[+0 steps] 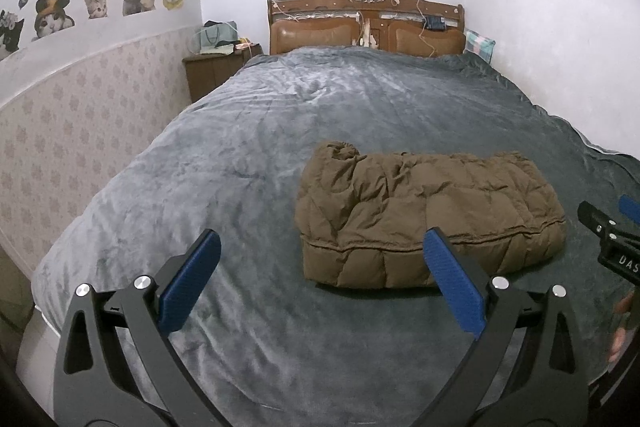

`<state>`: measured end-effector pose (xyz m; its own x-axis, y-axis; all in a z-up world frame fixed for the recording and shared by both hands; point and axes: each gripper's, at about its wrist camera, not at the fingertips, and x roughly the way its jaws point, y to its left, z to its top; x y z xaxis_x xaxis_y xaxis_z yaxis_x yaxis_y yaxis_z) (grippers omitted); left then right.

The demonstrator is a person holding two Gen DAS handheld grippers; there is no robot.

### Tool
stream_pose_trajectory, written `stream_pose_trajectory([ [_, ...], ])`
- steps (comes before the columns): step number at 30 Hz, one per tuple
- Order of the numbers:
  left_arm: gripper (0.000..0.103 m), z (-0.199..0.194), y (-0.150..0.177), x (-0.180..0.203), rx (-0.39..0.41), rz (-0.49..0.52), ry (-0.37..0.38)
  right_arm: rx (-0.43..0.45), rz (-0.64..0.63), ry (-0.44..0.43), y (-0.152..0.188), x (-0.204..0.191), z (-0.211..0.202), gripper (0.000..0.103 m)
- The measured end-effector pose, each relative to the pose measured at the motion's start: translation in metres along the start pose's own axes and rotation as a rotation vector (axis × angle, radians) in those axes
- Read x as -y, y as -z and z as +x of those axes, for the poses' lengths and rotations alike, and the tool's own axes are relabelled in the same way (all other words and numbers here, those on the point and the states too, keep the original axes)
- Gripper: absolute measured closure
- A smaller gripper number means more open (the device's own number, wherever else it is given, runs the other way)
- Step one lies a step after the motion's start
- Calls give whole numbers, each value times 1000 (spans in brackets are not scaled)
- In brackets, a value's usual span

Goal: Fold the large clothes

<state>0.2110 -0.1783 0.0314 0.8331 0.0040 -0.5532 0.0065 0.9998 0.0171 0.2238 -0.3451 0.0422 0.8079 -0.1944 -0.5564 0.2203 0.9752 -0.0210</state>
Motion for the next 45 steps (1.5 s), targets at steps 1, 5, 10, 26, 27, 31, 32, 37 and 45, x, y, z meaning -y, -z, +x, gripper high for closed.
stream_pose_trajectory([
  [1,3,0,0,0,-2,-1,0,-3,0,1,0,1,1,2],
  [5,3,1,-1,0,-6,4,0,-7,0,0,0,3,2,2],
  [10,3,1,-2,-1,-5,7,1,-6,0,-1,0,4,3,2],
  [26,3,6,-4,-6,-15,8,6,-9,-4,-1,0,5,5,2],
  [27,3,6,-3,-6,-15,8,5,-8,-4,-1,-1,5,5,2],
  [31,3,6,-3,-7,-15,4,11,-3,-9,0,0,5,6,2],
  [32,3,7,-3,-7,-15,4,11,-3,-9,1,1,5,7,2],
  [37,3,6,-2,-7,-17,10,14,-4,-7,-1,1,5,7,2],
  [45,3,4,-3,-2,-16,35,20,-4,-7,0,1,5,6,2],
])
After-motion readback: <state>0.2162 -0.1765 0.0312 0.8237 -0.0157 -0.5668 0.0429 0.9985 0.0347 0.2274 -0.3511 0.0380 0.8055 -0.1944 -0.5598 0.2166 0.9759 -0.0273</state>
